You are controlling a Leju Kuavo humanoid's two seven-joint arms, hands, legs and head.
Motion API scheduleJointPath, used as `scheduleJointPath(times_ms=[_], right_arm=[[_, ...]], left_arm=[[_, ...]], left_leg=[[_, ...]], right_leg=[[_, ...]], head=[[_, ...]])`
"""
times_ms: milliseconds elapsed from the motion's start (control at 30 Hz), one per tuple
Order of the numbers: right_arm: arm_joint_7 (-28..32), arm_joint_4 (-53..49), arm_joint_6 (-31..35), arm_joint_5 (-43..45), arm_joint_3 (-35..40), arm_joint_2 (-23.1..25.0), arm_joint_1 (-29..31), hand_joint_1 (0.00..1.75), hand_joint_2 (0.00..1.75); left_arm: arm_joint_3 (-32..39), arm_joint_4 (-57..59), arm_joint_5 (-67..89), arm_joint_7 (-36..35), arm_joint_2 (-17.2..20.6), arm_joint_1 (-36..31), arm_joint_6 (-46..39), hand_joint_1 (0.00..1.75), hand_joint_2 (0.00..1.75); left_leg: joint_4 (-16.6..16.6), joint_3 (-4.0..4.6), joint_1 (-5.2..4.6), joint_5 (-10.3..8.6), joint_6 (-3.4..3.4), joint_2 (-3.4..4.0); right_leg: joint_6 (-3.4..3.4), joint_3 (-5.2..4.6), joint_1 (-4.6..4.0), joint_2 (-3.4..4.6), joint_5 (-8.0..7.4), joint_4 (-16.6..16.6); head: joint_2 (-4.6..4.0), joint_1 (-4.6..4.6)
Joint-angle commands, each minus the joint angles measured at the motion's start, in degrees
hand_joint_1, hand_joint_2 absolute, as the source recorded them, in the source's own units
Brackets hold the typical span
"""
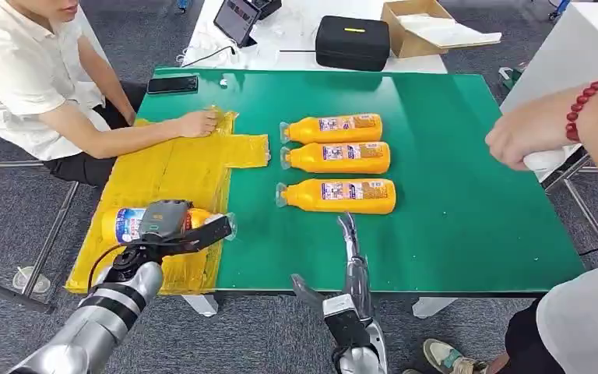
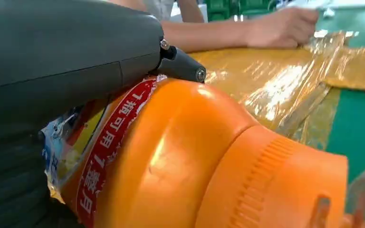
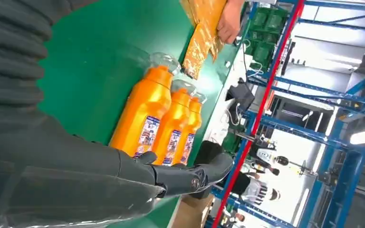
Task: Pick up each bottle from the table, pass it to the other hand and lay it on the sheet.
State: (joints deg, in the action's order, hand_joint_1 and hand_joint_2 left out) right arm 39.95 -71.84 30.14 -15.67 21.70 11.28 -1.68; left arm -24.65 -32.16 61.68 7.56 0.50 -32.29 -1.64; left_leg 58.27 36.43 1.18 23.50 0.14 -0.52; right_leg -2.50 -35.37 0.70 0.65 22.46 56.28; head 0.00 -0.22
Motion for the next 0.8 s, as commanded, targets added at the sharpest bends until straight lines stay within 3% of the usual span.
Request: scheduleJointPath(times_ms=[33,67,100,167,200,800], right_arm=[[0.05,4.24,-0.85,0.35,-0.76,0.23,1.73,0.0,1.75],[0.05,4.07,-0.81,0.38,-0.65,0.21,1.58,0.0,1.75],[0.05,3.81,-0.77,0.59,-0.73,0.25,1.48,0.0,1.75],[0.05,3.99,-0.76,1.01,-0.84,0.35,1.64,0.0,1.75],[0.02,4.52,-0.9,1.03,-0.91,0.42,1.87,0.0,1.75],[0.05,6.3,-0.64,1.66,-0.31,0.71,2.7,0.0,1.75]], left_arm=[[-4.07,9.29,-0.22,-1.1,1.83,-2.4,2.35,1.66,1.75],[-4.1,9.43,-0.27,-1.61,1.64,-2.45,2.8,1.34,1.75],[-4.03,9.58,-0.45,-2.13,1.46,-2.62,3.32,0.45,1.75],[-3.81,10.08,-1.42,-2.23,1.28,-3.38,5.2,0.07,1.75],[-3.4,10.42,-2.1,-2.41,1.17,-3.65,5.9,0.0,1.75],[-4.01,11.14,-4.84,-2.57,1.18,-5.29,7.93,0.0,1.75]], left_leg=[[-0.09,-0.32,-0.03,0.03,0.03,0.25],[-0.1,-0.39,-0.03,0.06,0.01,0.32],[-0.1,-0.39,-0.03,0.05,0.0,0.27],[-0.07,-0.35,-0.01,0.03,-0.03,0.17],[-0.09,-0.39,-0.02,0.0,-0.03,0.2],[-0.11,-0.49,-0.01,-0.05,-0.07,0.29]], right_leg=[[0.09,0.21,-0.01,0.16,-0.04,-0.06],[0.13,0.26,-0.02,0.21,-0.04,-0.06],[0.11,0.27,-0.01,0.18,-0.05,-0.06],[0.12,0.25,-0.02,0.1,-0.05,-0.04],[0.17,0.27,-0.02,0.11,-0.08,-0.05],[0.25,0.33,-0.04,0.18,-0.14,-0.05]], head=[[0.0,0.0],[0.0,0.0],[0.0,0.0],[0.0,0.0],[0.0,0.0],[0.0,0.0]])
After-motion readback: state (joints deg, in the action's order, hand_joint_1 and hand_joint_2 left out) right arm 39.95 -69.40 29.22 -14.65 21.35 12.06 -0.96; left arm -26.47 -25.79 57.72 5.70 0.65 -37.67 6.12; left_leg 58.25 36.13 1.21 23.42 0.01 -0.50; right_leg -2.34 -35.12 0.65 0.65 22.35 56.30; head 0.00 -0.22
